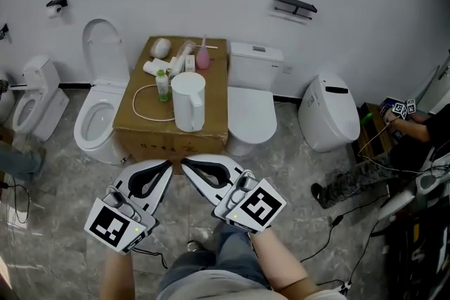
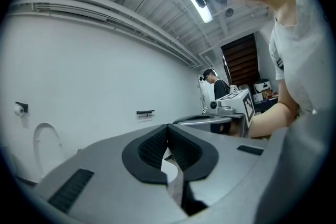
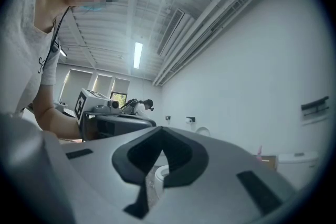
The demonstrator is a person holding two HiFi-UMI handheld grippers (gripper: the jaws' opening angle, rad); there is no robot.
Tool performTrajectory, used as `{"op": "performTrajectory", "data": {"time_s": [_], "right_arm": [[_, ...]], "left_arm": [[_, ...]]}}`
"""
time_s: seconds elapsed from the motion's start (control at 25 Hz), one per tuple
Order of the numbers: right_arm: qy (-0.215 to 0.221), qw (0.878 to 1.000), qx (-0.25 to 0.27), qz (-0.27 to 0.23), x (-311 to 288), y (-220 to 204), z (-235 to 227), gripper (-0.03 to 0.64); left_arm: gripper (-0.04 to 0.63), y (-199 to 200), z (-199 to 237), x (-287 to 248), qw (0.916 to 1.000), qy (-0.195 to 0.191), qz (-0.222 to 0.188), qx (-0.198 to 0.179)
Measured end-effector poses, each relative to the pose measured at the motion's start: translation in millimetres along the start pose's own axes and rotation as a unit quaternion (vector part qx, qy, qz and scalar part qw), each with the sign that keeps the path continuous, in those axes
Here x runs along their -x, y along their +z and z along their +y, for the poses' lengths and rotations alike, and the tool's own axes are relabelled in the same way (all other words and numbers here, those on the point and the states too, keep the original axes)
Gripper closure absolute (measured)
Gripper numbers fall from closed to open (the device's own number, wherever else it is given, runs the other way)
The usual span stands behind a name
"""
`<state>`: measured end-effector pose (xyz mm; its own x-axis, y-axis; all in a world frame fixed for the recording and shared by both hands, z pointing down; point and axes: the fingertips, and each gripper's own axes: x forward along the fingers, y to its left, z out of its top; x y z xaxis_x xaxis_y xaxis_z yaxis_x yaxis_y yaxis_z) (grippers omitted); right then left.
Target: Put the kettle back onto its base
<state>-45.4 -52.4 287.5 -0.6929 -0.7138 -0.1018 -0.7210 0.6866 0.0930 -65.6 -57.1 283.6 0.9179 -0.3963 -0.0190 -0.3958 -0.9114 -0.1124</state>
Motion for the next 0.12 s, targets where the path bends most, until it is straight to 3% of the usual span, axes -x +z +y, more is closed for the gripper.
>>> {"op": "performTrajectory", "data": {"time_s": [0.12], "right_arm": [[0.000,1.000,0.004,0.000,-0.7,2.0,11.4,0.609]], "left_arm": [[0.586,0.6,-3.6,10.2,1.0000,0.000,-0.002,-0.001]]}}
